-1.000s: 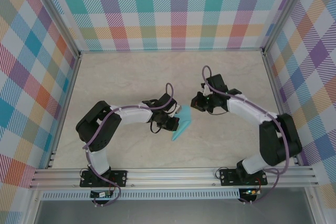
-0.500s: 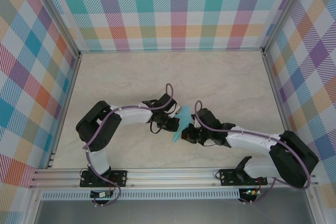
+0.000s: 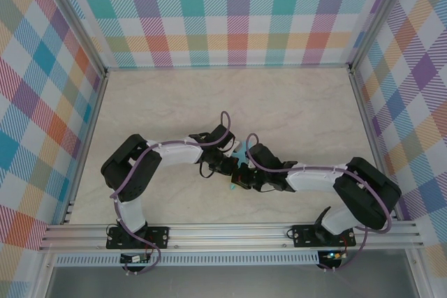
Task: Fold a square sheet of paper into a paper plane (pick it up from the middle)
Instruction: Third fold the triangle at the center of the table.
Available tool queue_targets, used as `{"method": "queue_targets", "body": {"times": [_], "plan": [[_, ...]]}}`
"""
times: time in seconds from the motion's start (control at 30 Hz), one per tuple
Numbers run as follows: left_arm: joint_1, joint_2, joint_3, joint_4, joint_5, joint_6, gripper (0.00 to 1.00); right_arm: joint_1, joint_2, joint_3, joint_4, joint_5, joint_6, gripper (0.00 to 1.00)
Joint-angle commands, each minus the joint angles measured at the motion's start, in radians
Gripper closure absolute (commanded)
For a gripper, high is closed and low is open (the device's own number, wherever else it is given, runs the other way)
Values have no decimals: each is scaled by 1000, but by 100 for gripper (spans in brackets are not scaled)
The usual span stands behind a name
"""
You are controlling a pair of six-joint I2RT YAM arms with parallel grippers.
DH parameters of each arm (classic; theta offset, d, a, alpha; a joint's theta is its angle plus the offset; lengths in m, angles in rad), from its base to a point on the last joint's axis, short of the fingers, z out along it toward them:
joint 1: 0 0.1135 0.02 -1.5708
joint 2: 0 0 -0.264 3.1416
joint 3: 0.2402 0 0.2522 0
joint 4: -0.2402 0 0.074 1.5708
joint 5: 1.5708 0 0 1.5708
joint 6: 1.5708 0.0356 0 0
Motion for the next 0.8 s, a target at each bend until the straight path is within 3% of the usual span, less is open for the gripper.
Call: {"method": "queue_targets", "body": {"times": [0.0,0.77], "plan": [[6,14,-15,-35,31,11,97,9,29,29,34,-16,11,100],[5,34,-8,-29,54,10,96,10,41,-33,-17,22,-1,100]]}}
